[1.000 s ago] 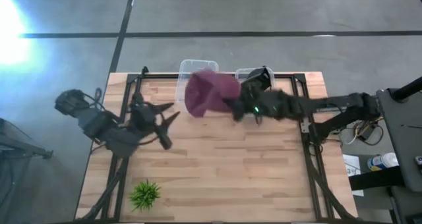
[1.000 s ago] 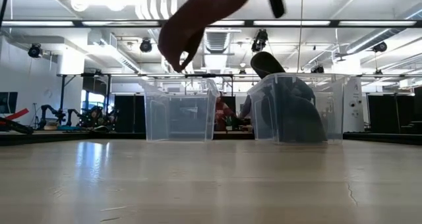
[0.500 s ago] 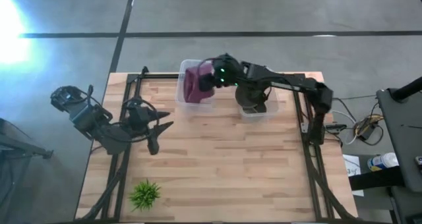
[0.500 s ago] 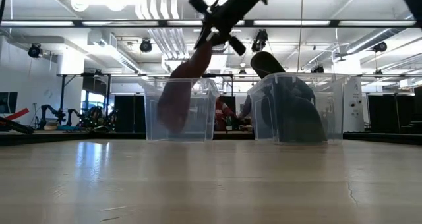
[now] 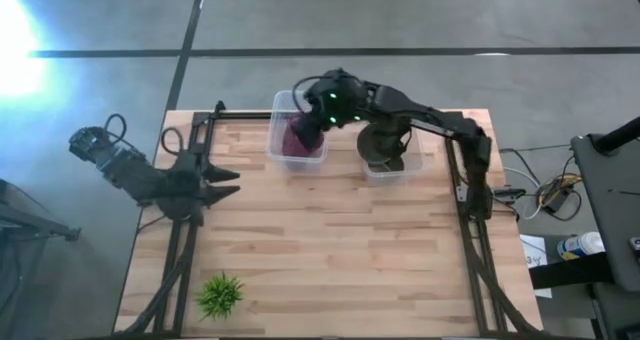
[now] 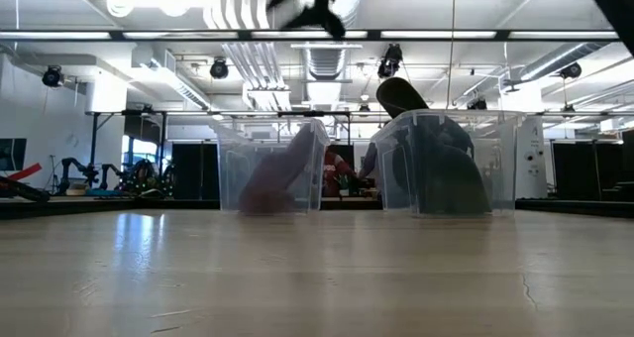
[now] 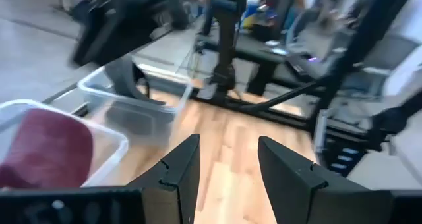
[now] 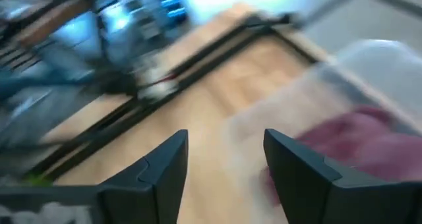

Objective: Pick & Place hat
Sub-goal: Return to Home Position

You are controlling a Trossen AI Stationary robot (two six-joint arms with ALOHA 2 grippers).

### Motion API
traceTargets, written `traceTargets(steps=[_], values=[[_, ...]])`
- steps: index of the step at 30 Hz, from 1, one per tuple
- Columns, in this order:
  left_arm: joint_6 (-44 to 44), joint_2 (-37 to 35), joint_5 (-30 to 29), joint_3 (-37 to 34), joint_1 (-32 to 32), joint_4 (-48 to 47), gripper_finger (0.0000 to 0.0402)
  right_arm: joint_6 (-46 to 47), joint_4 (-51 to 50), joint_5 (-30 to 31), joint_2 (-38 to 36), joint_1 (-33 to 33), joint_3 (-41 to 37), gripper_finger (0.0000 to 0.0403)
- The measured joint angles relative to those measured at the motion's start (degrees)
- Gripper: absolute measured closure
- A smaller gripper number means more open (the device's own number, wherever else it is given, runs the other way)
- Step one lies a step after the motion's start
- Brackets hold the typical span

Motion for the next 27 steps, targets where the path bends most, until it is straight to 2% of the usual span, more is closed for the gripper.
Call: traceTargets(steps=[3, 5, 9, 13, 16, 19, 22, 27], values=[[1.93, -5.12, 3.51, -6.71, 2.88, 4.74, 0.0255, -2.82, -3.60, -2.43, -4.22, 2.43, -0.85, 0.0202], [2.38, -8.13, 5.48, -11.01, 5.06, 7.16, 0.0255, -3.46, -6.09, -0.30, -7.10, 4.26, -2.20, 0.0202], [1.48, -13.08, 10.93, -19.36, 9.89, 15.61, 0.0255, -4.84, -10.41, 9.99, -13.87, 9.23, -6.29, 0.0202], [0.67, -15.03, 15.04, -27.46, 14.12, 24.69, 0.0255, -4.76, -14.70, 21.90, -19.99, 14.88, -10.83, 0.0202], [1.44, -15.60, 16.91, -31.33, 16.25, 27.76, 0.0255, -1.11, -16.93, 27.17, -23.94, 17.52, -14.50, 0.0202], [1.83, -15.74, 19.66, -34.08, 16.91, 28.00, 0.0255, 4.94, -16.39, 28.71, -28.09, 19.51, -18.48, 0.0202], [2.88, -15.75, 22.59, -37.52, 16.89, 27.69, 0.0255, 5.90, -14.69, 28.92, -31.43, 21.53, -23.31, 0.0202], [0.84, -15.93, 22.84, -44.64, 16.96, 30.33, 0.0255, 8.78, -14.43, 29.00, -35.30, 23.93, -31.60, 0.0204]])
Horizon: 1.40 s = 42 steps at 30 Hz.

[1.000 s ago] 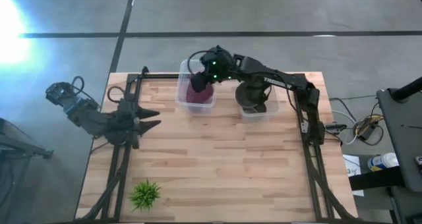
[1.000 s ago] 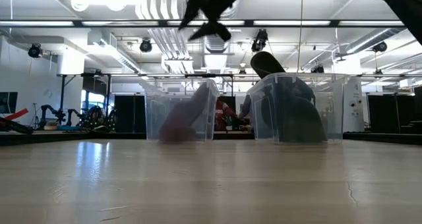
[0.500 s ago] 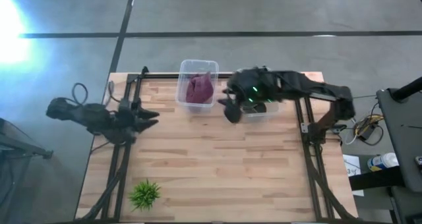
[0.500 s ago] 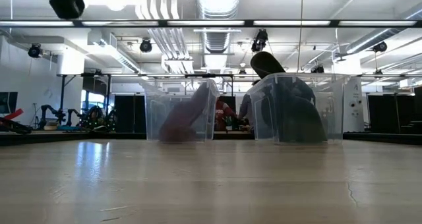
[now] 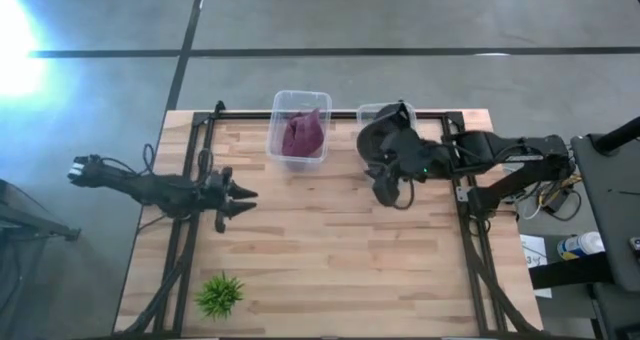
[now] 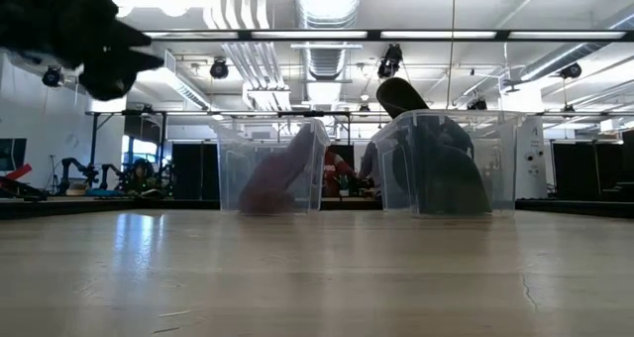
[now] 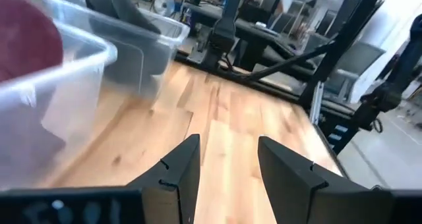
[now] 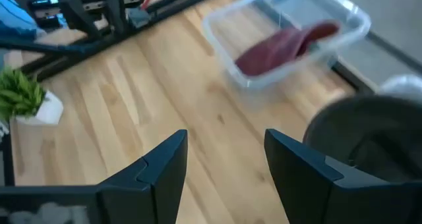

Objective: Pick & Place hat
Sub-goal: Return to Home Position

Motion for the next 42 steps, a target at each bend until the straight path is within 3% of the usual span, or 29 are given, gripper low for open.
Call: traceTargets(steps=[6, 13, 25, 28, 34, 37, 40, 42], values=[[-1.84, -0.02, 0.48, -10.78, 0.04, 19.06, 0.0255, 3.66, 4.54, -0.13, -3.34, 1.91, -9.83, 0.0204], [-0.68, -0.14, -0.62, -10.33, 0.39, 14.24, 0.0255, 2.36, 5.76, -0.06, -5.79, 2.02, -17.39, 0.0206], [-1.14, -0.11, -2.81, -10.88, 0.39, 13.86, 0.0255, 2.33, 6.26, -0.08, -4.12, 2.02, -25.43, 0.0209], [-4.53, -5.17, -1.04, -10.88, 0.91, 11.41, 0.0255, 2.33, 6.07, -0.10, -4.12, 2.02, -27.90, 0.0209], [11.63, -15.91, 5.73, -10.95, 15.55, 7.31, 0.0255, 2.32, 6.23, -0.10, -4.12, 2.02, -32.01, 0.0209], [20.21, -20.32, 12.72, -10.93, 23.36, 7.21, 0.0255, 2.31, 6.30, -0.12, -4.12, 2.02, -33.93, 0.0209], [19.06, -21.09, 19.27, -10.99, 28.01, 1.86, 0.0255, 2.28, 6.33, -0.10, -4.12, 2.02, -35.63, 0.0209], [18.28, -20.98, 19.30, -10.97, 28.31, 1.77, 0.0255, 2.30, 6.33, -0.13, -4.12, 2.02, -36.65, 0.0209]])
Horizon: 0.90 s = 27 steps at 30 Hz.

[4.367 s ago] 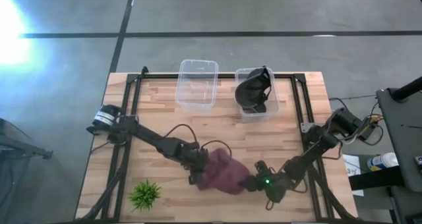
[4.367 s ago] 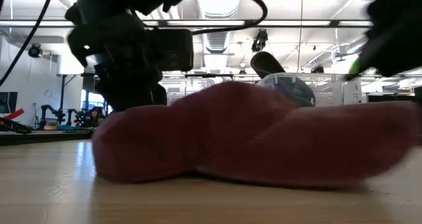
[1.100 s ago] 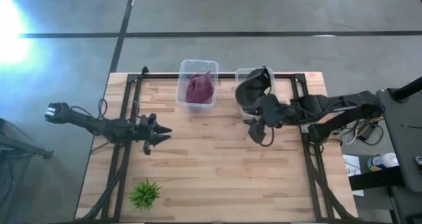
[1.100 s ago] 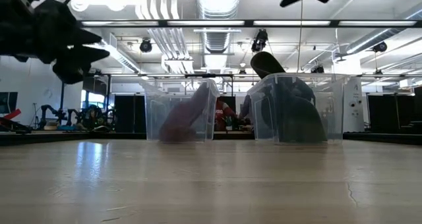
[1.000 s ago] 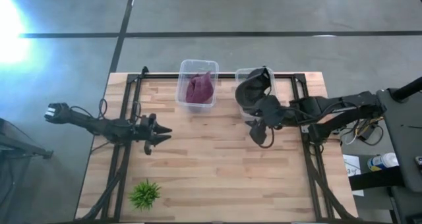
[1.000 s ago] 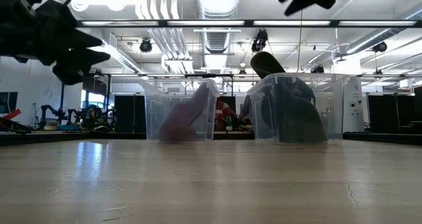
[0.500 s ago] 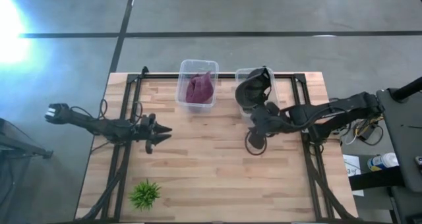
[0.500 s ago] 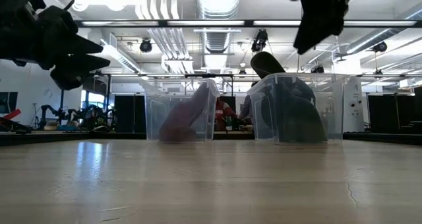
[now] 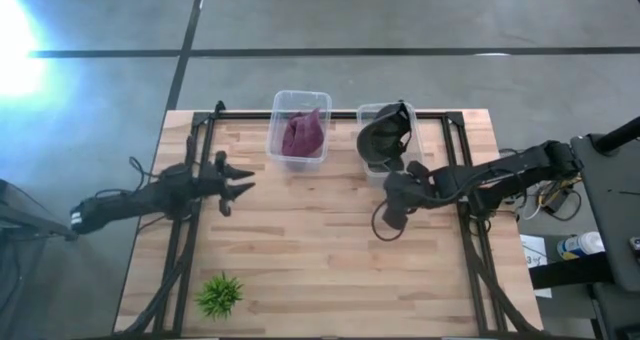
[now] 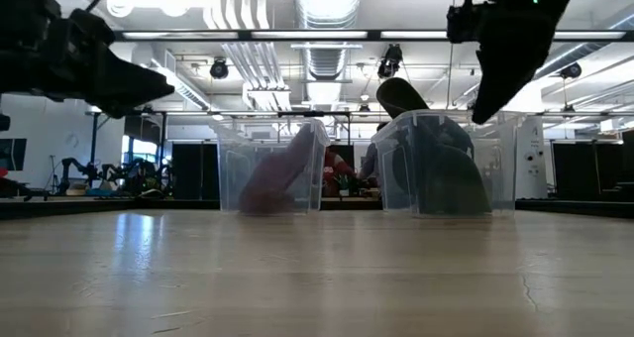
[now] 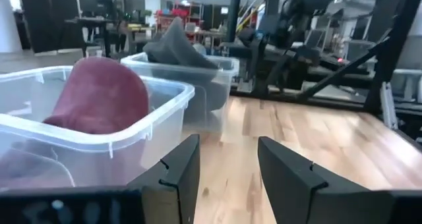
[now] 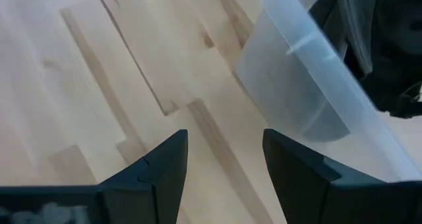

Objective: Pick & Place hat
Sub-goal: Return to Home Position

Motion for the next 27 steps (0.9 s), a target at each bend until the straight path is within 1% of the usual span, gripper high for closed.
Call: traceTargets(steps=[4, 8, 27], values=[[-0.47, 0.08, -0.28, 0.02, -1.25, 0.68, 0.0255, -0.02, -0.04, 0.00, 0.00, 0.00, -1.23, 0.0209], [-2.50, 1.92, -0.46, 0.17, -1.21, 0.59, 0.0255, -0.01, -0.03, -0.01, 0.00, 0.00, -1.91, 0.0209], [-2.57, 2.44, -0.68, 0.15, -1.21, -0.31, 0.0255, 0.01, 1.42, -0.02, -0.32, -0.02, -2.16, 0.0209]])
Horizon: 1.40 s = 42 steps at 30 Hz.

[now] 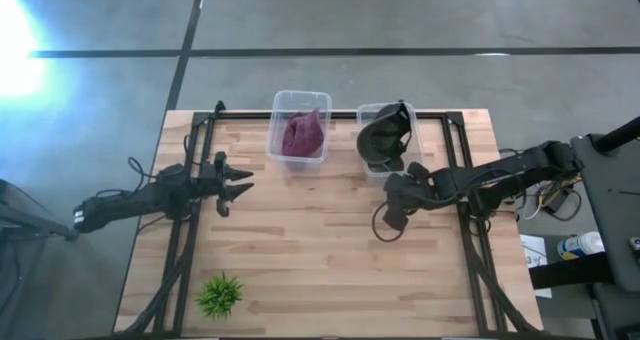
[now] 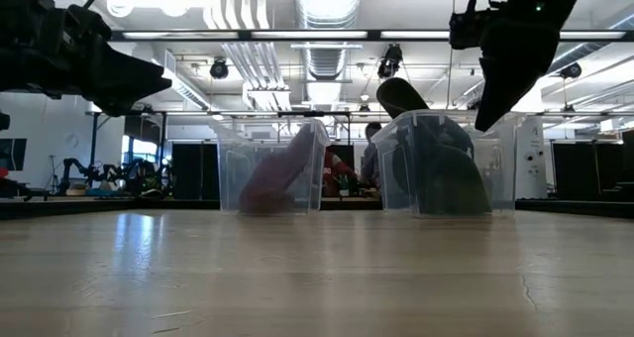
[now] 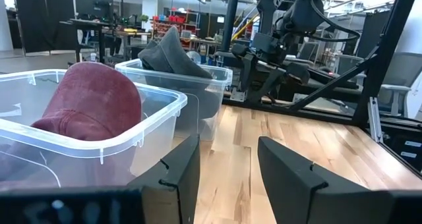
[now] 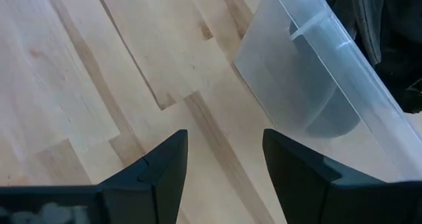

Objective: Pick & Place hat
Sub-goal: Return to Home Position

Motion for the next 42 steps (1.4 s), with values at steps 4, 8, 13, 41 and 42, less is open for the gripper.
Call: traceTargets(steps=[4, 8, 13, 41, 42], values=[[0.00, 0.00, 0.00, 0.00, 0.00, -0.02, 0.0255, 0.06, 0.54, -0.03, -2.51, -0.02, -0.14, 0.0209], [0.00, 0.00, 0.00, 0.00, 0.00, 0.07, 0.0255, -2.54, 9.77, -0.02, -8.74, 0.00, -0.53, 0.0209], [0.00, 0.05, 0.04, 0.00, 0.00, 0.11, 0.0255, -17.70, 37.56, -4.83, -19.55, 0.35, -5.55, 0.0209], [0.00, 0.05, 0.04, 0.00, 0.00, 0.17, 0.0255, -36.61, 59.71, -20.92, -62.05, -7.66, -42.14, 0.0209], [0.00, 0.06, 0.05, 0.00, 0.00, 0.17, 0.0255, -36.35, 59.66, -20.92, -63.04, -7.76, -43.33, 0.0209]])
